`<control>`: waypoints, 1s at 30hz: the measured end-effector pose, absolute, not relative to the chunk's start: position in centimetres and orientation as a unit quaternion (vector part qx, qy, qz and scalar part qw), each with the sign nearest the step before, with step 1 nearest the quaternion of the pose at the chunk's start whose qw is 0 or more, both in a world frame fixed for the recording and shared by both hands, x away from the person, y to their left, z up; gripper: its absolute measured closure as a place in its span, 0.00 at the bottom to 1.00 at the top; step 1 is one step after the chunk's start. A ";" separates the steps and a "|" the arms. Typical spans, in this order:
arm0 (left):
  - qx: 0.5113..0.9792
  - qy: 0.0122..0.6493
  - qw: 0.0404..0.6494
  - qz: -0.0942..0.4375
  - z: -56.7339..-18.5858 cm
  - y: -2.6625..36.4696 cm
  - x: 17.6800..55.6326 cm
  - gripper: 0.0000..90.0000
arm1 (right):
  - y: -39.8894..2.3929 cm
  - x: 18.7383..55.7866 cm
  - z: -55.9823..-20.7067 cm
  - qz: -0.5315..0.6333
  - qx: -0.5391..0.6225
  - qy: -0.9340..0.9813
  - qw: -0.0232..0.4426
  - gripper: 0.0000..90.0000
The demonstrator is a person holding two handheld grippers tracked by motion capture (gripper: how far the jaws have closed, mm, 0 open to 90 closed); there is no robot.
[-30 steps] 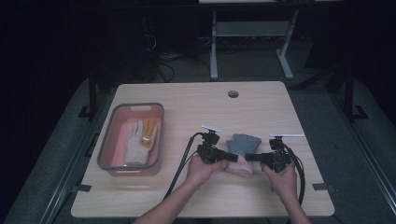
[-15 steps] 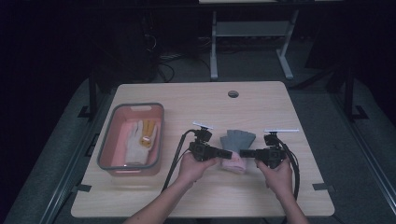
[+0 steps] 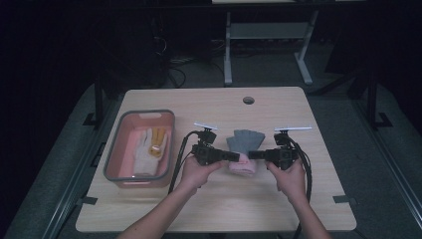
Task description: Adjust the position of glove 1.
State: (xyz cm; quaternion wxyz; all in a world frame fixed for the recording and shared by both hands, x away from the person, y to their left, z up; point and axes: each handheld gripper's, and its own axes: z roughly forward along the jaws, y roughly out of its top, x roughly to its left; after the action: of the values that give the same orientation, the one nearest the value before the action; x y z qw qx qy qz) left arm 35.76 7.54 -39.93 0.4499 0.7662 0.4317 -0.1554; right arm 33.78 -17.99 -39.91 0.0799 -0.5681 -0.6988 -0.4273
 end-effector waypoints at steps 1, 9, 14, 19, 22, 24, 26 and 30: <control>0.766 0.431 0.452 -0.154 -39.9 7.6 35.8 0.77 | -18.0 33.8 -39.9 -0.427 -0.568 -0.699 0.080 0.83; 0.760 0.435 0.459 -0.150 -39.0 9.1 36.2 0.77 | -16.9 34.5 -38.8 -0.428 -0.557 -0.707 0.080 0.83; 0.757 0.435 0.464 -0.147 -38.4 9.8 36.4 0.77 | -16.3 34.9 -38.3 -0.433 -0.551 -0.708 0.083 0.83; 0.755 0.436 0.469 -0.143 -38.0 10.7 36.5 0.77 | -15.6 35.2 -37.6 -0.435 -0.545 -0.712 0.082 0.82; 0.753 0.437 0.472 -0.141 -37.7 11.3 36.5 0.77 | -15.1 35.5 -37.2 -0.438 -0.541 -0.713 0.086 0.82; 0.753 0.436 0.472 -0.140 -37.6 11.5 36.5 0.77 | -14.9 35.5 -37.2 -0.438 -0.540 -0.714 0.086 0.82; 0.753 0.437 0.472 -0.139 -37.4 11.9 36.5 0.77 | -14.7 35.6 -37.0 -0.439 -0.537 -0.716 0.085 0.82; 0.751 0.437 0.476 -0.136 -37.0 12.5 36.5 0.77 | -13.9 35.8 -36.4 -0.441 -0.531 -0.718 0.087 0.82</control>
State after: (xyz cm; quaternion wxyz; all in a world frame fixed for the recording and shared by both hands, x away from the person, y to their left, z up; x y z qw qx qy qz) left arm 36.52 12.50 -37.04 0.4764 0.7506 0.4373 -0.1358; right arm 35.83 -13.95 -36.37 0.0870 -0.5311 -0.7182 -0.4410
